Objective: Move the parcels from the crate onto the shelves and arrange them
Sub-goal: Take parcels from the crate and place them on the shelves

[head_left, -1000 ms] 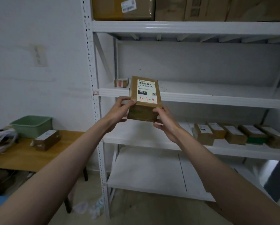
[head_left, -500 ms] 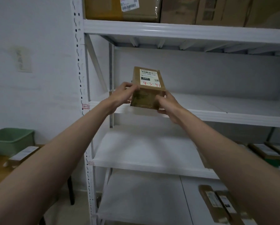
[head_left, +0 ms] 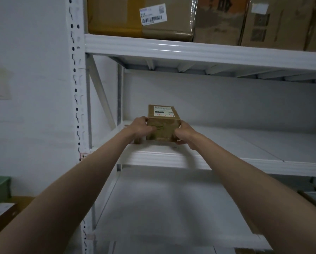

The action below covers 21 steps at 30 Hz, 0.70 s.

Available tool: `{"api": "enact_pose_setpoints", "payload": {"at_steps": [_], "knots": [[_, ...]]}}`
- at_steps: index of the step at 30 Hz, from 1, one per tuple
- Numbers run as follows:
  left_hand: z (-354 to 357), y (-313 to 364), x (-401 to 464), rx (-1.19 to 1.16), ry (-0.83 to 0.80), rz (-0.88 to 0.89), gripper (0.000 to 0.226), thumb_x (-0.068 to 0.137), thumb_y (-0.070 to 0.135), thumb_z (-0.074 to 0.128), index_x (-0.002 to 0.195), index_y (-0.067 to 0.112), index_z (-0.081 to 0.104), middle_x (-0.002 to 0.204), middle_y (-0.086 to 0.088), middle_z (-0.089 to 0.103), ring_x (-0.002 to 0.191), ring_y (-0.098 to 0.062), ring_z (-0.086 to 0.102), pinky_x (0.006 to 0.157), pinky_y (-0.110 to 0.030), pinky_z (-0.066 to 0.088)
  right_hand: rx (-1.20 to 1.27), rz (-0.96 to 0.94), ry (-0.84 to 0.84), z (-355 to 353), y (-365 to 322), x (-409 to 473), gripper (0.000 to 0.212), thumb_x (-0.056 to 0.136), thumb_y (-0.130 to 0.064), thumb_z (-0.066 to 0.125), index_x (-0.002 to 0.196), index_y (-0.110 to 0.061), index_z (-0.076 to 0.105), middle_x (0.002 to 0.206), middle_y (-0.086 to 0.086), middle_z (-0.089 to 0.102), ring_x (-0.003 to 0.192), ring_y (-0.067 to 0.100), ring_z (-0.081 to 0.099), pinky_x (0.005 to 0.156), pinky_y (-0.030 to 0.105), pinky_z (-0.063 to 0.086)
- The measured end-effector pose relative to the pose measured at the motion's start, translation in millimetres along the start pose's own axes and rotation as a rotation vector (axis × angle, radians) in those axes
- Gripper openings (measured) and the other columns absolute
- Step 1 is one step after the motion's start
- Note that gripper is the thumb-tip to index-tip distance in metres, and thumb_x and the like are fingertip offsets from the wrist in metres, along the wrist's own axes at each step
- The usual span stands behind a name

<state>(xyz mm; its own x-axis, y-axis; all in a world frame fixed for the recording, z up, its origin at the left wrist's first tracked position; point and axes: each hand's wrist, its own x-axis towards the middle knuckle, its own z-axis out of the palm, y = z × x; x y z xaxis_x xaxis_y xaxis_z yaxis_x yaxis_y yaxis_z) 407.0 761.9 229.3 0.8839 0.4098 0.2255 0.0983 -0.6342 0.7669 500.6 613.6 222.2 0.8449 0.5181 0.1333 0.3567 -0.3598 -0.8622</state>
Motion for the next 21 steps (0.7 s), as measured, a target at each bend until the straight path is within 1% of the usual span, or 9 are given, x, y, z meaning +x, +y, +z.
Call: {"api": "enact_pose_setpoints", "payload": {"at_steps": [3,7,11,14,16,17,18,20,21], "knots": [[-2,0,21,0.059,0.012,-0.022,0.044,0.089,0.019,0.063,0.130,0.009,0.052,0.125,-0.009,0.058,0.116,-0.026,0.056,0.099,-0.031,0.047,-0.019,0.021,0.008,5,-2,26,0.032,0.094,-0.006,0.042,0.120,-0.023,0.050,0.118,0.005,0.063,0.107,0.025,0.063,0.092,0.041,0.055],[-4,4,43,0.074,-0.004,-0.029,0.040,0.091,0.017,0.060,0.130,0.009,0.052,0.125,-0.010,0.059,0.116,-0.028,0.056,0.101,-0.035,0.047,-0.054,0.062,0.008,11,-3,54,0.038,0.094,-0.009,0.045,0.130,-0.018,0.052,0.120,0.008,0.064,0.103,0.024,0.065,0.087,0.039,0.058],[-1,2,53,0.009,-0.063,-0.070,0.042,0.092,0.016,0.058,0.133,0.007,0.052,0.132,-0.010,0.058,0.118,-0.027,0.056,0.104,-0.037,0.047,-0.035,0.097,-0.002,14,-1,62,0.025,0.097,-0.009,0.045,0.120,-0.013,0.055,0.115,0.008,0.064,0.100,0.024,0.063,0.085,0.038,0.057],[4,-1,53,-0.011,-0.078,-0.144,0.050,0.092,0.017,0.063,0.136,0.004,0.045,0.133,-0.010,0.053,0.121,-0.028,0.054,0.105,-0.036,0.046,-0.011,0.104,-0.034,13,15,79,0.034,0.095,-0.019,0.053,0.125,-0.006,0.060,0.115,0.010,0.069,0.101,0.026,0.068,0.090,0.043,0.059],[3,1,50,0.015,-0.081,-0.164,0.054,0.092,0.019,0.064,0.138,0.003,0.042,0.136,-0.012,0.051,0.123,-0.028,0.052,0.102,-0.033,0.045,0.000,0.097,-0.025,9,18,79,0.038,0.093,-0.024,0.059,0.123,-0.001,0.061,0.110,0.009,0.069,0.095,0.024,0.068,0.085,0.037,0.059],[2,4,48,0.041,-0.072,-0.168,0.057,0.092,0.021,0.065,0.140,0.003,0.040,0.138,-0.011,0.049,0.123,-0.028,0.050,0.098,-0.031,0.044,-0.009,0.086,-0.013,5,6,58,0.036,0.093,-0.024,0.060,0.120,0.000,0.059,0.104,0.008,0.066,0.090,0.023,0.064,0.078,0.033,0.055],[0,6,46,0.073,-0.056,-0.173,0.062,0.092,0.025,0.067,0.141,0.002,0.037,0.140,-0.012,0.047,0.124,-0.029,0.049,0.097,-0.031,0.043,-0.028,0.072,-0.002,-1,-2,41,0.030,0.094,-0.021,0.059,0.117,-0.001,0.057,0.096,0.007,0.061,0.086,0.022,0.058,0.076,0.034,0.050],[-3,11,43,0.137,-0.026,-0.170,0.069,0.091,0.031,0.067,0.143,0.001,0.034,0.144,-0.015,0.044,0.125,-0.031,0.047,0.094,-0.032,0.042,-0.073,0.065,0.001,-14,-11,22,0.022,0.096,-0.010,0.054,0.118,-0.005,0.051,0.089,0.005,0.051,0.084,0.020,0.051,0.081,0.033,0.048],[-5,15,39,0.179,-0.018,-0.163,0.069,0.091,0.033,0.066,0.144,0.001,0.034,0.145,-0.017,0.043,0.125,-0.031,0.047,0.093,-0.033,0.041,-0.096,0.058,-0.003,-20,-12,18,0.026,0.096,-0.007,0.053,0.122,-0.005,0.049,0.094,0.006,0.051,0.088,0.021,0.051,0.086,0.033,0.051]]}}
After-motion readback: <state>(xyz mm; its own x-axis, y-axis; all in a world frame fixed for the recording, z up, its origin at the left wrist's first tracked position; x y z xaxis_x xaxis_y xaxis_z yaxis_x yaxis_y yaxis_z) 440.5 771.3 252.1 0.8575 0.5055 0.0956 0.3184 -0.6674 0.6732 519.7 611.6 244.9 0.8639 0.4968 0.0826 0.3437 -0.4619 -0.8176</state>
